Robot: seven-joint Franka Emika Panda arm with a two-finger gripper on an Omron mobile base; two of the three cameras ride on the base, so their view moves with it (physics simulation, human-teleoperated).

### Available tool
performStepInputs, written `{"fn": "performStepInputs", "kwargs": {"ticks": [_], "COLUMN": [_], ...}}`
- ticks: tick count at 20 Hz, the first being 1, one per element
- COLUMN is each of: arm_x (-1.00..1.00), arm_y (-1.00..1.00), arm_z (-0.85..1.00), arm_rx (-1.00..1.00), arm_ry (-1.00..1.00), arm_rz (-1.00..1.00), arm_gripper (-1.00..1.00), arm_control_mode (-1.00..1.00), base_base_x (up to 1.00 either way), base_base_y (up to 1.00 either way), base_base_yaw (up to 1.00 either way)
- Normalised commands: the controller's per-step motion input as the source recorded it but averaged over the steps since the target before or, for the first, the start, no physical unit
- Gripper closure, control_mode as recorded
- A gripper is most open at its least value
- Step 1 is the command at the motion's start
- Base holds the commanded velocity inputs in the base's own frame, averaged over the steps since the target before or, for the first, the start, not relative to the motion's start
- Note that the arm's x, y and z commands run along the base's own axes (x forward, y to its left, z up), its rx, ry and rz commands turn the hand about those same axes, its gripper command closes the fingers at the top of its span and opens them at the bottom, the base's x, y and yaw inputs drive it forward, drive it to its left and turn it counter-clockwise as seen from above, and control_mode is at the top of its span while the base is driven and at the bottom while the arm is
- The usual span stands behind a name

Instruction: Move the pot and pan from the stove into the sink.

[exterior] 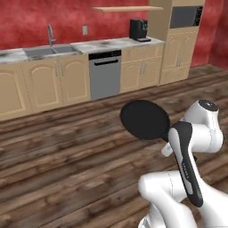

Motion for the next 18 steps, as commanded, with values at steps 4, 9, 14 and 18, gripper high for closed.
{"fn": "performStepInputs", "kwargs": {"ticks": [4, 9, 14, 18], "arm_x": [0.00, 0.00, 0.00, 0.00], "arm_y": [0.00, 0.00, 0.00, 0.00], "arm_z": [0.00, 0.00, 0.00, 0.00], "arm_rx": [0.00, 0.00, 0.00, 0.00], "arm_ry": [0.00, 0.00, 0.00, 0.00], "arm_rz": [0.00, 0.00, 0.00, 0.00], "arm_gripper": [1.00, 1.00, 1.00, 1.00], "arm_control_mode": [1.00, 1.00, 1.00, 1.00], "base_base_x": [0.95, 0.96, 0.97, 0.96], "base_base_y": [0.26, 0.26, 0.29, 0.31], "base_base_yaw": [-0.03, -0.03, -0.02, -0.02]}}
